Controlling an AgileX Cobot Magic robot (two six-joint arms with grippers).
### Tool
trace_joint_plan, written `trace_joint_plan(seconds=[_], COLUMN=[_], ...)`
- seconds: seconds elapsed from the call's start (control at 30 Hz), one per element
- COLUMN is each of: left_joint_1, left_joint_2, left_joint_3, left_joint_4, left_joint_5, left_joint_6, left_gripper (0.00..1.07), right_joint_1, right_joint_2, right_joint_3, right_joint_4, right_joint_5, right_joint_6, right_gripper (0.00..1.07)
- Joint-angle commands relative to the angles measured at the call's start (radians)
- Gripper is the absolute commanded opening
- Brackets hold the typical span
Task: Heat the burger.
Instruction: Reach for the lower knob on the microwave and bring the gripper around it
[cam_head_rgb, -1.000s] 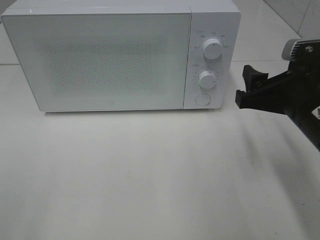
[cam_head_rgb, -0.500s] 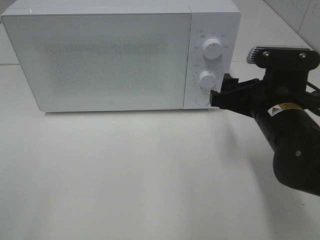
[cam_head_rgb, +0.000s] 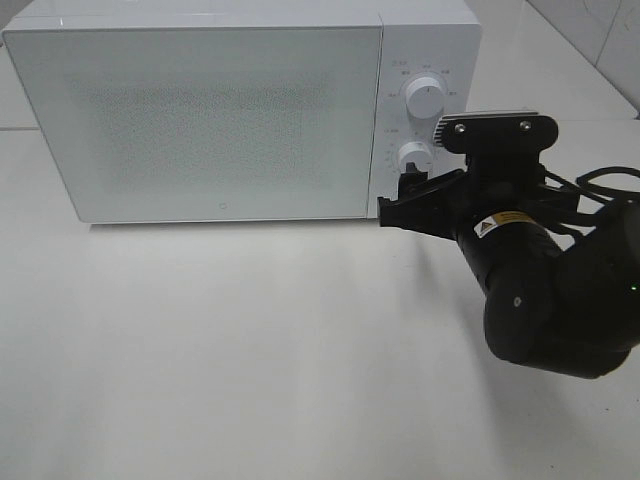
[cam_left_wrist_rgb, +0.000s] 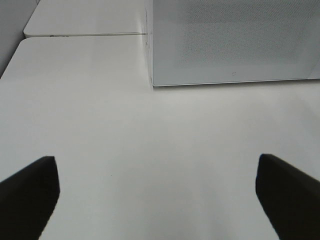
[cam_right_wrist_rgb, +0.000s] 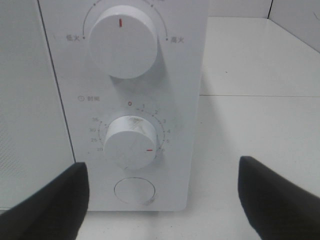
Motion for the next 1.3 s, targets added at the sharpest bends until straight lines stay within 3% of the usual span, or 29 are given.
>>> trace_joint_plan(seconds=[0.03,0.27,0.53,0.8,1.3], left_joint_1=[0.001,0.001,0.001,0.001,0.001], left_joint_2=[-0.02,-0.02,-0.02,-0.02,-0.02], left_joint_3=[0.004,0.004,0.004,0.004,0.004], left_joint_4=[-0.006,-0.006,-0.006,-0.006,-0.006], left_joint_5=[-0.008,-0.008,-0.008,-0.008,-0.008], left_joint_6=[0.0,0.0,0.0,0.0,0.0], left_gripper=[1.0,1.0,1.0,1.0,1.0], right_joint_1=[0.002,-0.01,-0.09,-0.092,-0.092], right_joint_2=[0.031,0.086,0.117,0.175,0.18], right_joint_3=[-0.039,-0.103,-0.181,-0.231,-0.231], right_joint_4=[-0.014,-0.02,-0.114,-0.132,-0.13], right_joint_5=[-0.007,-0.004,0.047,0.05,0.007], right_joint_6=[-0.007,-0.007,0.001,0.001,0.001], right_gripper=[0.76,0.76,0.76,0.76,0.75])
